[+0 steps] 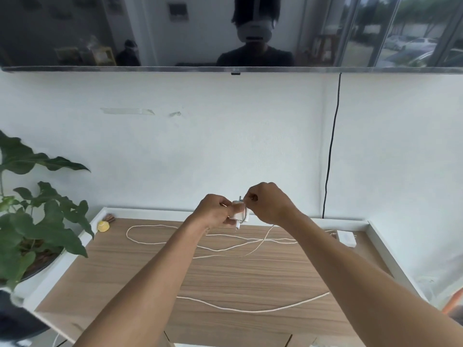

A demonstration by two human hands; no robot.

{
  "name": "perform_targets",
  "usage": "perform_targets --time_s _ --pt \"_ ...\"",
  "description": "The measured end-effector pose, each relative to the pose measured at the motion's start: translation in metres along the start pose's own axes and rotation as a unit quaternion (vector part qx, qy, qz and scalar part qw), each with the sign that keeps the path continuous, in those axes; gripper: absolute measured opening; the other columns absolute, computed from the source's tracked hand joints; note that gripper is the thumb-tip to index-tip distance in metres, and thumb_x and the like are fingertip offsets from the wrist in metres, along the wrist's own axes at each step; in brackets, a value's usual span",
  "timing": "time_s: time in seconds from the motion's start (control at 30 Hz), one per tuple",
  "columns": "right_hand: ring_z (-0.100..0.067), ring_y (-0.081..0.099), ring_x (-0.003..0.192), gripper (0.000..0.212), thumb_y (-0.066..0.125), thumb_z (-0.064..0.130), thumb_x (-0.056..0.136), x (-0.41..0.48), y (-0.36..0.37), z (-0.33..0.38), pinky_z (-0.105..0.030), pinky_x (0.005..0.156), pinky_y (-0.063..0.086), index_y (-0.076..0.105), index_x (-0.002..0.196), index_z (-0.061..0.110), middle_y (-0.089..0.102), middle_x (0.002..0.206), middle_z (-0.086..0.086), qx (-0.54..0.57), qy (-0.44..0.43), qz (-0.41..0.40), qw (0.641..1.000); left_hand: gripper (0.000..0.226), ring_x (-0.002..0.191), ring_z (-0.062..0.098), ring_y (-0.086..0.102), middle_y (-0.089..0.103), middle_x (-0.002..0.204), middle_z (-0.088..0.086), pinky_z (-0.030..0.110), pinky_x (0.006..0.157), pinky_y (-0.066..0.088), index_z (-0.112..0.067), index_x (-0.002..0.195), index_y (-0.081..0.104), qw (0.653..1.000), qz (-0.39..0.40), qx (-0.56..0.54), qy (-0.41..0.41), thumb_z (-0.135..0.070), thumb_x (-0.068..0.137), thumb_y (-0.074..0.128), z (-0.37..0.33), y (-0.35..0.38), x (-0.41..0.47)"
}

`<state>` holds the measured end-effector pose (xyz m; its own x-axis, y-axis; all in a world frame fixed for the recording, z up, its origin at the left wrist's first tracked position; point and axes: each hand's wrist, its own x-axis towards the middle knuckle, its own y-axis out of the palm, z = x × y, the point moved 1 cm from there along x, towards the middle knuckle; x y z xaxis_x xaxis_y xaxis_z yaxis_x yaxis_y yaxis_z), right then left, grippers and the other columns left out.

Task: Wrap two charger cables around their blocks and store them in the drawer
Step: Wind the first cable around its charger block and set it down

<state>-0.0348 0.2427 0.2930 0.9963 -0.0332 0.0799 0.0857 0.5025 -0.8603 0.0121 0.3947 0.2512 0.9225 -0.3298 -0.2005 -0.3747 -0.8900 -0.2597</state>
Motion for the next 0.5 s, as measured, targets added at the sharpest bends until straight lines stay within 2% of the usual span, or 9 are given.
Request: perform_targets --time_s 0.07,0.1,0.27,0.4,0.5 --pt "-0.025 0.061 0.073 0.022 0.049 0.025 0.089 -0.004 0.002 0.000 -0.033 0.064 0.049 0.070 0.086 0.018 0.066 0.080 -0.001 0.019 -0.001 -0.037 0.999 0.028 0.063 0.020 0.072 0.070 0.090 0.018 0.025 0.059 0.058 0.001 0.086 0.063 0.999 -0.015 -0.048 -0.011 -0.025 0.085 0.074 -0.003 0.002 -0.001" --pt "-0.025 0.061 0.073 0.023 0.048 0.026 0.090 -0.006 0.004 -0.001 -0.034 0.064 0.050 0.069 0.087 0.018 0.067 0.080 -0.001 0.027 -0.004 -0.053 0.998 0.027 0.061 0.018 0.071 0.071 0.090 0.017 0.025 0.059 0.058 0.000 0.087 0.063 0.998 -0.017 -0.065 -0.021 -0.025 0.086 0.072 -0.004 0.002 -0.001" --pt "-0.024 0.053 0.061 0.024 0.049 0.029 0.093 -0.022 0.022 -0.005 -0.035 0.057 0.045 0.064 0.080 0.015 0.059 0.063 0.002 0.051 -0.038 -0.130 0.990 0.032 0.062 0.019 0.071 0.074 0.082 0.014 0.030 0.070 0.060 0.000 0.094 0.067 0.990 -0.021 -0.123 -0.065 -0.031 0.087 0.070 -0.005 0.000 0.004" --pt "-0.014 0.042 0.053 0.016 0.053 0.024 0.092 -0.038 0.046 -0.007 -0.032 0.052 0.038 0.066 0.084 0.017 0.046 0.053 0.010 0.090 -0.065 -0.167 0.980 0.027 0.060 0.020 0.070 0.073 0.070 0.010 0.036 0.079 0.060 -0.003 0.089 0.069 0.983 -0.029 -0.162 -0.078 -0.030 0.087 0.071 -0.005 0.002 0.007" --pt "-0.013 0.038 0.049 0.012 0.056 0.017 0.090 -0.048 0.060 -0.013 -0.032 0.050 0.036 0.065 0.083 0.019 0.043 0.050 0.009 0.135 -0.081 -0.191 0.969 0.029 0.063 0.024 0.070 0.072 0.076 0.013 0.037 0.078 0.060 -0.002 0.093 0.068 0.977 -0.016 -0.195 -0.087 -0.030 0.085 0.072 -0.007 0.004 0.005"
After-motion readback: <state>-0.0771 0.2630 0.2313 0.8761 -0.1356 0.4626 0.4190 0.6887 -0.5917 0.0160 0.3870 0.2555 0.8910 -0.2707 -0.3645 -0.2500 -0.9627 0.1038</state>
